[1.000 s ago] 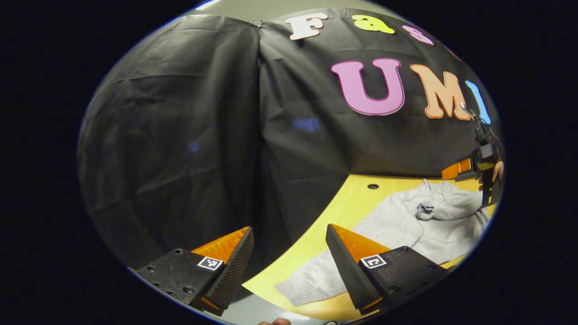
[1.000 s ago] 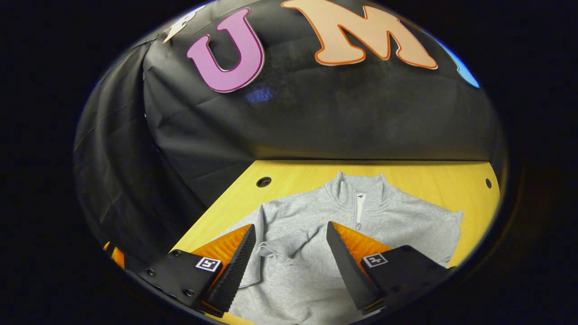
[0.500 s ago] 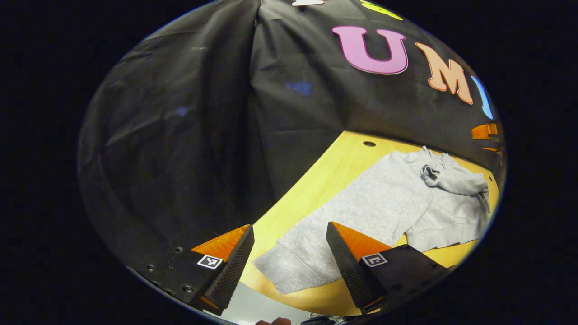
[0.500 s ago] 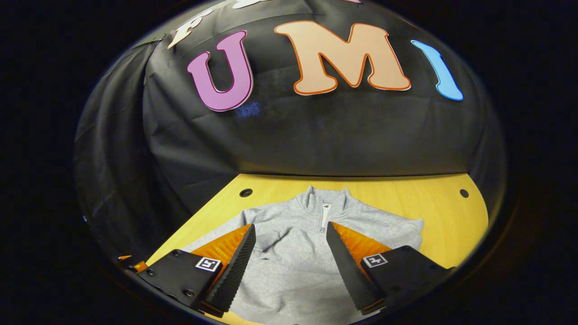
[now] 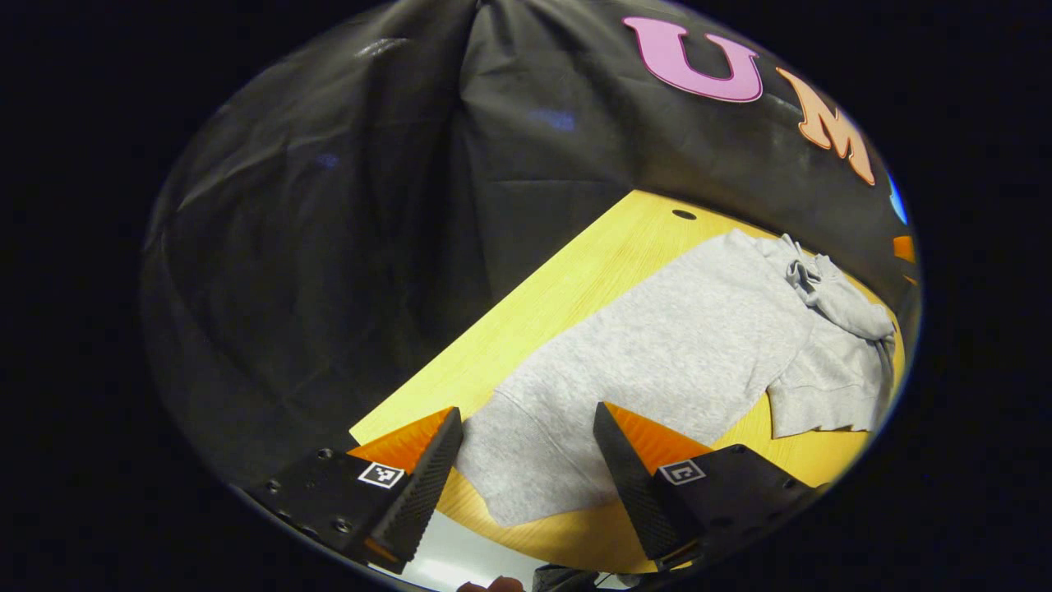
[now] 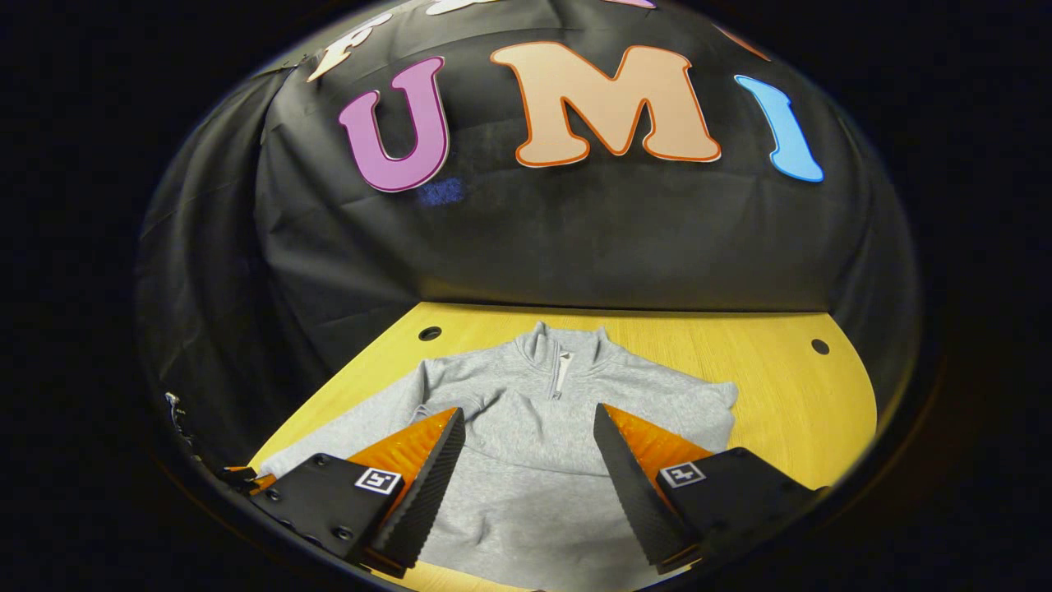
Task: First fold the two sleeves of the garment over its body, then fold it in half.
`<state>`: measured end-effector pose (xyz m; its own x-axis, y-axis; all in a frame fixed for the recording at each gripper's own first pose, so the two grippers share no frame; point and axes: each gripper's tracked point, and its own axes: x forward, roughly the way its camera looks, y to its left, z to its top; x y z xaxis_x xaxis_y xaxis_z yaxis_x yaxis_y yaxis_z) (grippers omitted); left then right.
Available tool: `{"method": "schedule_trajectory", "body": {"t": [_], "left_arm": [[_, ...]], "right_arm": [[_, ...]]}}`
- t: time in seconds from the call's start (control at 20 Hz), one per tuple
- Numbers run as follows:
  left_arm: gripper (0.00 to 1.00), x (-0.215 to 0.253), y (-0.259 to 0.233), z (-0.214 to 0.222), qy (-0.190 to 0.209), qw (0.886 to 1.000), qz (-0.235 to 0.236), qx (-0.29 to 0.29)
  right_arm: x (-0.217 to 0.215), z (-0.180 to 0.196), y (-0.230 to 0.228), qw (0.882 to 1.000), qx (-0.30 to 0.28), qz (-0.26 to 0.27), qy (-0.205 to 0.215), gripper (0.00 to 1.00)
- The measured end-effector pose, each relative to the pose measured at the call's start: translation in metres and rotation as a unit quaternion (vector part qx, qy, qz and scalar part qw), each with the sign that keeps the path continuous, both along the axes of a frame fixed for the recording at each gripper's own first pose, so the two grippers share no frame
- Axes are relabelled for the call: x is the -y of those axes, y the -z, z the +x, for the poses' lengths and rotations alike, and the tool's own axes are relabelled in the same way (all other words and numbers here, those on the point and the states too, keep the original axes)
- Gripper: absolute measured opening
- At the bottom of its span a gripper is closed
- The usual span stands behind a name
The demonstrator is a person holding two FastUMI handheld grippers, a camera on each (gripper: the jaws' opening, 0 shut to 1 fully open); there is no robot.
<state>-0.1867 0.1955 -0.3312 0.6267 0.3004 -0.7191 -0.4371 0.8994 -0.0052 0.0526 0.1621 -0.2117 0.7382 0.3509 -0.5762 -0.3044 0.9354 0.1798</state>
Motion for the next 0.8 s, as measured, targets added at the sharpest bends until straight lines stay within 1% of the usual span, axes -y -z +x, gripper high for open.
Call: {"method": "schedule_trajectory", "body": {"t": [0.15,0.25,0.3,0.35,0.4,0.45,0.5,0.55,0.6,0.7,0.8], "left_arm": [[0.98,0.002,0.005,0.001,0.002,1.000,-0.005,-0.010],[0.96,0.004,0.000,0.002,0.004,1.000,-0.010,-0.010],[0.89,0.005,0.002,0.002,0.013,1.000,-0.014,-0.013],[0.84,0.009,0.001,0.006,0.025,1.000,-0.014,-0.009],[0.66,0.014,0.004,0.010,0.035,0.999,-0.016,-0.010],[0.55,0.017,0.004,0.012,0.042,0.999,-0.017,-0.010],[0.36,0.018,0.003,0.015,0.044,0.999,-0.017,-0.009],[0.30,0.018,0.004,0.017,0.039,0.999,-0.016,-0.008],[0.17,0.018,0.004,0.019,0.035,0.999,-0.016,-0.005],[0.01,0.017,0.004,0.022,0.026,0.999,-0.022,-0.010],[0.00,0.020,-0.001,0.022,0.023,0.998,-0.050,-0.017]], "right_arm": [[0.006,-0.003,0.001,1.000,0.000,0.000,0.004,0.98],[0.010,-0.006,0.000,1.000,0.000,-0.001,0.007,0.98],[0.012,-0.008,0.000,1.000,0.000,0.000,0.009,0.98],[0.015,-0.009,0.001,1.000,-0.001,0.000,0.011,0.98],[0.017,-0.010,0.001,1.000,-0.001,0.000,0.013,0.98],[0.021,-0.011,0.002,1.000,-0.002,-0.001,0.015,0.98],[0.024,-0.012,0.002,1.000,-0.002,-0.001,0.018,0.98],[0.028,-0.013,0.002,1.000,-0.002,0.000,0.021,0.98],[0.032,-0.013,0.001,1.000,-0.002,0.000,0.025,0.98],[0.039,-0.015,-0.001,1.000,-0.001,0.000,0.030,0.98],[0.046,-0.015,-0.003,0.999,0.003,0.001,0.035,0.98]]}}
